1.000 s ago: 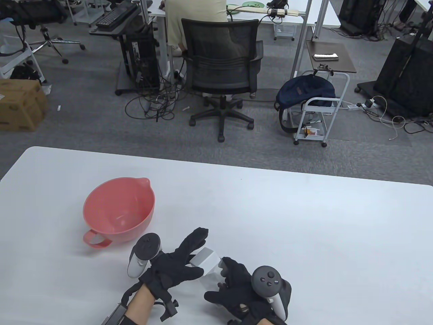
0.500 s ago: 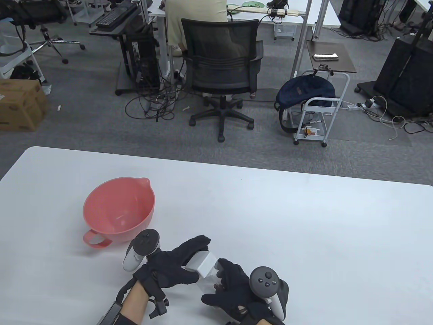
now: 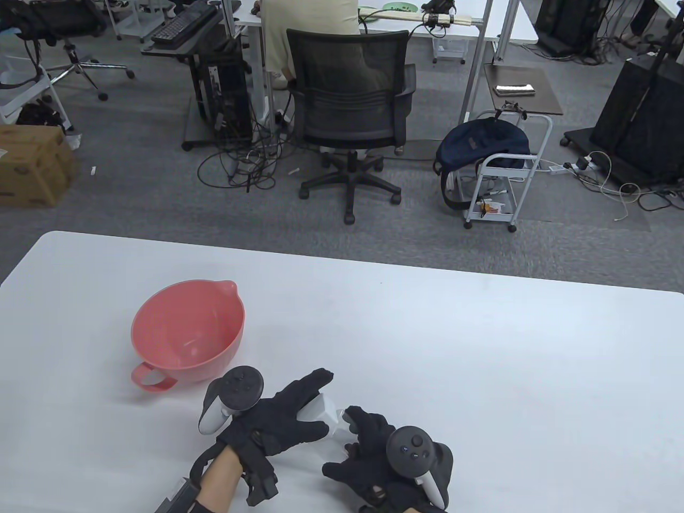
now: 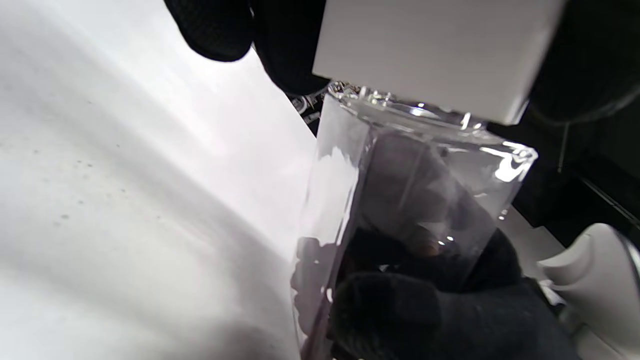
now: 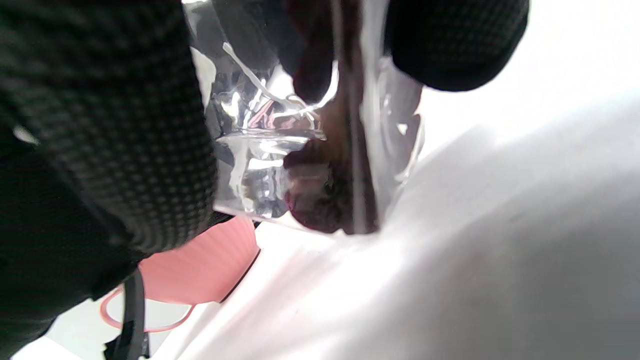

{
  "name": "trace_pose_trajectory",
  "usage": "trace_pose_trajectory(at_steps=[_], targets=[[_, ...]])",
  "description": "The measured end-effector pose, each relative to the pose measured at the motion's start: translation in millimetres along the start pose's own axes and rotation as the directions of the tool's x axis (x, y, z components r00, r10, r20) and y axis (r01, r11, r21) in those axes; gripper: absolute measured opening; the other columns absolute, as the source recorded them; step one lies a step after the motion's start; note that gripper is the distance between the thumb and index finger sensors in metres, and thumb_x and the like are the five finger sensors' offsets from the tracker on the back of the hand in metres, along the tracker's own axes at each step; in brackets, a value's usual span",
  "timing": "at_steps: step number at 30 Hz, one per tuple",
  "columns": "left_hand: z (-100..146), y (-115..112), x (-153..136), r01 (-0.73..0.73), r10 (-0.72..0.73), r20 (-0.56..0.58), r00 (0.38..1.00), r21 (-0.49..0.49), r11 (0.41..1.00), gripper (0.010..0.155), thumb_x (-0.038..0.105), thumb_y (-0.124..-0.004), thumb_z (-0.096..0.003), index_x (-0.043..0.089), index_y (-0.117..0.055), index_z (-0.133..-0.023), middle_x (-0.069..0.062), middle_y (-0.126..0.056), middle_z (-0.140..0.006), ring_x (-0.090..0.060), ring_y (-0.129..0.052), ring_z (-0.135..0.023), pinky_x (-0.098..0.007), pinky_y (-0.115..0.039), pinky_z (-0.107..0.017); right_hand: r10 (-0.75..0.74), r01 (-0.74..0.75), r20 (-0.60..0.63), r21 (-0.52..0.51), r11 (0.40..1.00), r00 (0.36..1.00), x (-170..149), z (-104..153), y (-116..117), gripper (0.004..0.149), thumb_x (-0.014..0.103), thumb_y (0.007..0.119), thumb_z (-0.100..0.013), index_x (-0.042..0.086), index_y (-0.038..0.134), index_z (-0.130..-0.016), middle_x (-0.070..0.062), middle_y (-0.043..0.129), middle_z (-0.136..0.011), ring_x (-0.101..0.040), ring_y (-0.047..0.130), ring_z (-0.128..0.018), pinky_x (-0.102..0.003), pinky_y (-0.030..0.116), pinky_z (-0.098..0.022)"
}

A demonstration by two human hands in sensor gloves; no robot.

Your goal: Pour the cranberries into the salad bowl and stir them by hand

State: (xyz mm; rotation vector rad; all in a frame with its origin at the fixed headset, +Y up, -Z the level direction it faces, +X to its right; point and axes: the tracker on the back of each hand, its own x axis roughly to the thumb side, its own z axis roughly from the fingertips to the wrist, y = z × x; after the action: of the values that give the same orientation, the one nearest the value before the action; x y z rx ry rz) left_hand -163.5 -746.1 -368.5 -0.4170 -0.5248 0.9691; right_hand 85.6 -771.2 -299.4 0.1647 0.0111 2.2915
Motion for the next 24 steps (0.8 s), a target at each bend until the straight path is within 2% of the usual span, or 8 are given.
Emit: trace_pose_trajectory(at_steps=[2,5,7,10,13,17,19,24], targets=[[0,-2,1,0.041,-0.040,-0.020,0.999,0.033,0.999,0.091,0.085,-0.081,-0.0442,0.054,-0.033,-0.114,0.004,-0.068,-0.105,-0.019,-0.082,-0.081,-0.049,-0.062,-0.078,0.019,-0.019,-0.001,-0.010,1.000,1.000,0,0,0,0.099,0.054,0.110,-0.024,0.031,0.053,-0.102,-0.002,0.065,-0.098,-0.026,0.071,-0.082,-0.036,0.086,-0.038],[2,-4,2,0.126,-0.118,-0.059,0.991,0.159,0.979,0.092,0.092,-0.076,-0.0410,0.052,-0.037,-0.114,0.008,-0.077,-0.099,-0.016,-0.090,-0.072,-0.048,-0.066,-0.076,0.022,-0.023,-0.016,-0.019,1.000,1.000,-3,-1,-1,0.099,0.054,0.110,-0.024,0.031,0.053,-0.102,-0.002,0.065,-0.098,-0.027,0.070,-0.082,-0.036,0.086,-0.039],[2,-7,1,0.095,-0.084,-0.067,0.994,0.184,0.978,0.094,0.093,-0.076,-0.0397,0.050,-0.038,-0.115,0.008,-0.078,-0.098,-0.016,-0.091,-0.073,-0.048,-0.066,-0.076,0.008,-0.009,-0.027,-0.018,1.000,1.000,-4,-2,-2,0.099,0.054,0.110,-0.024,0.031,0.053,-0.102,-0.002,0.065,-0.098,-0.027,0.070,-0.082,-0.036,0.086,-0.039],[1,-8,-3,0.014,-0.009,-0.052,0.999,0.106,0.994,0.100,0.096,-0.072,-0.0382,0.047,-0.032,-0.116,0.006,-0.069,-0.109,-0.020,-0.083,-0.091,-0.053,-0.063,-0.078,-0.007,0.006,-0.033,-0.013,1.000,0.999,-5,-2,-3,0.099,0.055,0.110,-0.024,0.031,0.053,-0.102,-0.002,0.065,-0.098,-0.026,0.071,-0.082,-0.035,0.087,-0.039],[-3,-8,-7,-0.103,0.102,0.030,0.994,0.007,0.995,0.106,0.095,-0.075,-0.0369,0.049,-0.021,-0.115,0.007,-0.038,-0.128,-0.028,-0.058,-0.113,-0.059,-0.057,-0.080,-0.047,0.047,-0.046,-0.002,0.999,0.998,-7,-4,-3,0.099,0.055,0.109,-0.024,0.032,0.053,-0.102,-0.001,0.065,-0.098,-0.026,0.071,-0.082,-0.035,0.087,-0.038],[-2,-1,-7,-0.167,0.184,0.107,0.977,-0.148,0.975,0.113,0.088,-0.089,-0.0373,0.057,-0.007,-0.109,0.013,-0.009,-0.130,-0.032,-0.036,-0.122,-0.064,-0.054,-0.081,-0.083,0.084,-0.052,0.011,0.996,0.995,-10,-5,-5,0.099,0.055,0.109,-0.024,0.032,0.054,-0.102,-0.001,0.066,-0.098,-0.026,0.071,-0.082,-0.035,0.087,-0.039],[-1,3,-7,-0.139,0.163,0.114,0.980,-0.196,0.971,0.113,0.082,-0.094,-0.0394,0.060,-0.006,-0.108,0.014,-0.005,-0.129,-0.032,-0.032,-0.123,-0.065,-0.053,-0.081,-0.099,0.100,-0.056,0.018,0.995,0.994,-10,-6,-6,0.099,0.055,0.110,-0.024,0.032,0.054,-0.102,0.000,0.066,-0.098,-0.026,0.071,-0.082,-0.035,0.087,-0.039],[0,8,-9,-0.160,0.189,0.120,0.975,-0.215,0.963,0.111,0.067,-0.100,-0.0435,0.064,-0.010,-0.107,0.019,-0.014,-0.131,-0.031,-0.034,-0.124,-0.065,-0.052,-0.082,-0.119,0.121,-0.050,0.045,0.992,0.992,-10,-7,-5,0.099,0.055,0.110,-0.023,0.033,0.054,-0.102,0.000,0.066,-0.098,-0.025,0.071,-0.082,-0.035,0.087,-0.039]])
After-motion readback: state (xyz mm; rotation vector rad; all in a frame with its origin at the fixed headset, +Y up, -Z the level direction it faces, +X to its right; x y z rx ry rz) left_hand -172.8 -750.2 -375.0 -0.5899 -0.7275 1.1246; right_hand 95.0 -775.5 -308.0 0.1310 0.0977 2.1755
